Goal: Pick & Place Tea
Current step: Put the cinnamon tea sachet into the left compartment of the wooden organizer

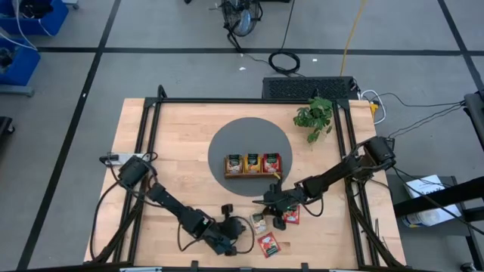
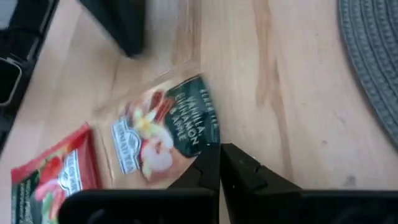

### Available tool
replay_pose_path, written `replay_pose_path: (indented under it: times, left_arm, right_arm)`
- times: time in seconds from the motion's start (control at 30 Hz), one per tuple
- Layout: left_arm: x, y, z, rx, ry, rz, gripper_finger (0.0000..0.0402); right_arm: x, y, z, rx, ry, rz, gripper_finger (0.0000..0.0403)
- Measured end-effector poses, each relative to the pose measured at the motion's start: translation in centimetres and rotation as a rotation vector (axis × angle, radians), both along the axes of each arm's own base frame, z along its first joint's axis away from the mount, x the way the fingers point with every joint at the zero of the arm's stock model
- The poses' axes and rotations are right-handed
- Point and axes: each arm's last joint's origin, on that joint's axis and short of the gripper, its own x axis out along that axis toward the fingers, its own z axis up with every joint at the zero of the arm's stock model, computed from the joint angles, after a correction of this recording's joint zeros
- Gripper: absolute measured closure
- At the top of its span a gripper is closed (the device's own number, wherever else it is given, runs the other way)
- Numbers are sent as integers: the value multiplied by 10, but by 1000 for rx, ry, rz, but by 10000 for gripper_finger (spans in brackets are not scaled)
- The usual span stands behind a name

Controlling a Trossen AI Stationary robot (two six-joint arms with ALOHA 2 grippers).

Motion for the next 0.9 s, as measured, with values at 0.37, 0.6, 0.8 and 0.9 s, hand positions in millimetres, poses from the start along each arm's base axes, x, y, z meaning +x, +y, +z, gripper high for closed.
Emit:
replay_pose_path:
  times: [0.37, 0.6, 0.8, 0.9]
  left_arm:
    - [-25, -34, 25, -44, -57, -91, 376]
    - [-41, -44, 20, -23, -29, -48, 376]
    - [-46, -46, 20, -3, -28, -40, 376]
    - [-46, -46, 19, 4, -20, -40, 376]
  right_arm:
    - [-2, -2, 33, -61, -134, 46, 403]
    - [0, -5, 84, -195, -264, 38, 403]
    - [12, -8, 131, -322, -333, 52, 403]
    - [24, -19, 150, -418, -320, 72, 403]
